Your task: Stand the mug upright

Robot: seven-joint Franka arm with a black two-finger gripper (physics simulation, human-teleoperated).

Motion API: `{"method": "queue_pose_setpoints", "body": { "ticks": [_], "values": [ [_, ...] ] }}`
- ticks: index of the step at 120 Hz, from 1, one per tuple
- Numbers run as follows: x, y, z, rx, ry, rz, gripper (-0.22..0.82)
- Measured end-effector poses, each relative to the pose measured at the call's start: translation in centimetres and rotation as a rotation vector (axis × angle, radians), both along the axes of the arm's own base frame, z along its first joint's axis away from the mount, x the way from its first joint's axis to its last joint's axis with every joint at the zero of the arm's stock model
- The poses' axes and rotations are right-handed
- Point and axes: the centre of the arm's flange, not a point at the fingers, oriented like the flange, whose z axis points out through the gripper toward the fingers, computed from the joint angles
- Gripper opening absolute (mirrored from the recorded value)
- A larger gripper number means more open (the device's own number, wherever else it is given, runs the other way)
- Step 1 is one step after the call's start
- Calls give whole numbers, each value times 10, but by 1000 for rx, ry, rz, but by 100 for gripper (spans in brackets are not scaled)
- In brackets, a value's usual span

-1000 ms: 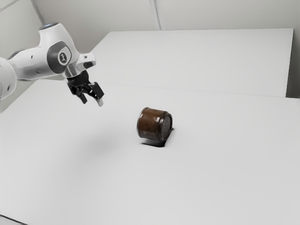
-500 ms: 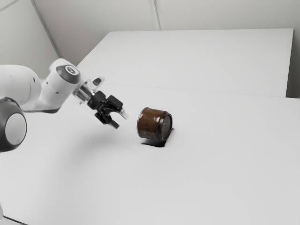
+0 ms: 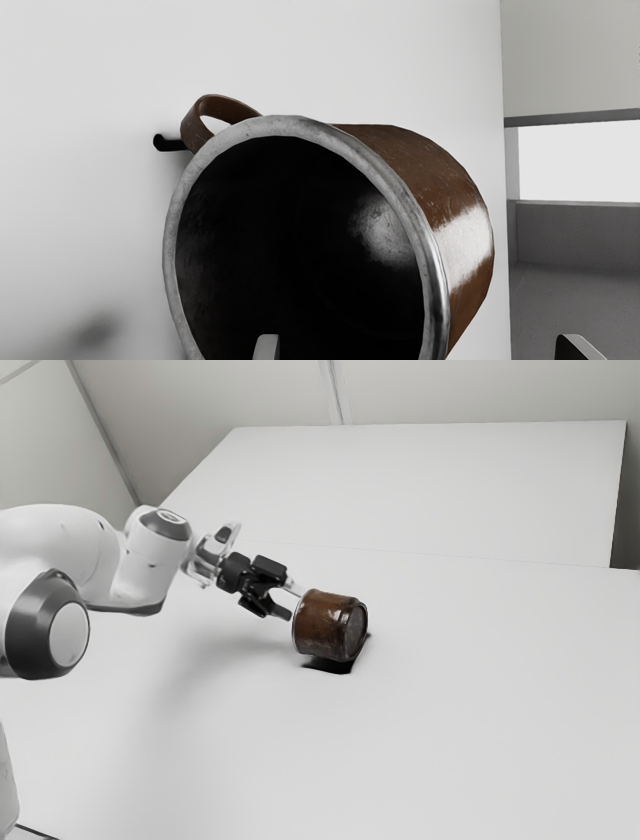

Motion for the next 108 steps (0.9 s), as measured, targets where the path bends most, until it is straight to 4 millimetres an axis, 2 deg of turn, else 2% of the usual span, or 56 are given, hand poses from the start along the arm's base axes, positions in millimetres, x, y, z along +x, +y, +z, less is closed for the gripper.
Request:
{"method": "queue_pose_setpoints", "body": {
  "ticks": [32, 48, 93, 108],
  "values": [
    [-6, -18, -9, -24, -6, 2, 60],
    [-7, -29, -8, -34, -17, -8, 54],
    [-10, -34, -4, -60, -29, -8, 24],
    [-14, -35, -9, -84, -18, 0, 5]
  ]
}}
